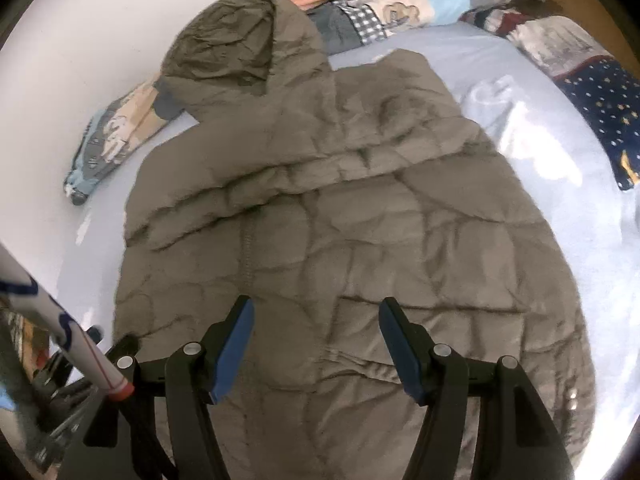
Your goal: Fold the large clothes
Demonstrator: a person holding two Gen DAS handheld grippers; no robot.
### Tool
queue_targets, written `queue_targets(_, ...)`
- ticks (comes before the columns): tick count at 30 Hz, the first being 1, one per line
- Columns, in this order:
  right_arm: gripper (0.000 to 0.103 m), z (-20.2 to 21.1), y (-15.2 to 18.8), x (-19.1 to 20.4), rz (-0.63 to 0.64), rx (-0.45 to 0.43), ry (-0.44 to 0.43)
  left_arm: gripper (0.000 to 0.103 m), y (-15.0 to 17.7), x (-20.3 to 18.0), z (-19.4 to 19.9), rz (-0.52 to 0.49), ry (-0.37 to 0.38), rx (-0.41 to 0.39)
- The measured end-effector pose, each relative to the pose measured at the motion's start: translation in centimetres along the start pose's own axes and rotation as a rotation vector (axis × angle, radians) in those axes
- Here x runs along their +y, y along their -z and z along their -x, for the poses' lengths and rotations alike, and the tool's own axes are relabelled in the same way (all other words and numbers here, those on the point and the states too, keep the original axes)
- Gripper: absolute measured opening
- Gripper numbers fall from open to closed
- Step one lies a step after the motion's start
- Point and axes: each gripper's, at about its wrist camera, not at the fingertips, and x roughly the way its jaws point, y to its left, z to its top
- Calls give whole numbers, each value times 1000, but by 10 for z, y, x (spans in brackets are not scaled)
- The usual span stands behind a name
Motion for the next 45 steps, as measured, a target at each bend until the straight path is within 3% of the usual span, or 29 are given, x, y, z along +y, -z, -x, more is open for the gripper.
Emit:
queue_targets(3, 69, -2, -2, 4, 20, -33, 32, 85, -24, -1, -12, -29, -48, -58)
queue_targets(8, 69, -8, -15, 12, 68, -42, 54, 85, -53, 22, -32, 12, -49, -37)
queue_targets(13, 69, -10, -75, 48, 133, -63, 124, 85, -69, 44, -35, 84, -11, -38)
queue_targets(16, 69, -15, -124, 66, 57, -44, 1, 85, -72, 61, -31, 140, -3, -42)
queue_targets(22, 69, -8, -221, 99, 7, -104, -6, 85, -74, 81, -19, 150, 21, -78)
queue_targets(27, 69, -12, -284, 101, -147, -135, -133, 85, -75, 97, -16, 183, 34, -78)
queue_targets(31, 69, -30, -319, 108, -181, -135, -116, 85, -76, 102, -21, 209, 58, -60)
queue_targets(38, 69, -78, -365, 93, -359, -129, -170, 85, -75, 99, -30, 196, 31, -65)
queue_targets(41, 69, -103, -380, 81, -456, -118, -226, 85, -76, 104, -34, 199, 6, -65)
queue_targets(45, 69, -126, -390, 68, -533, -148, -216, 85, -80, 113, -43, 224, 5, -64)
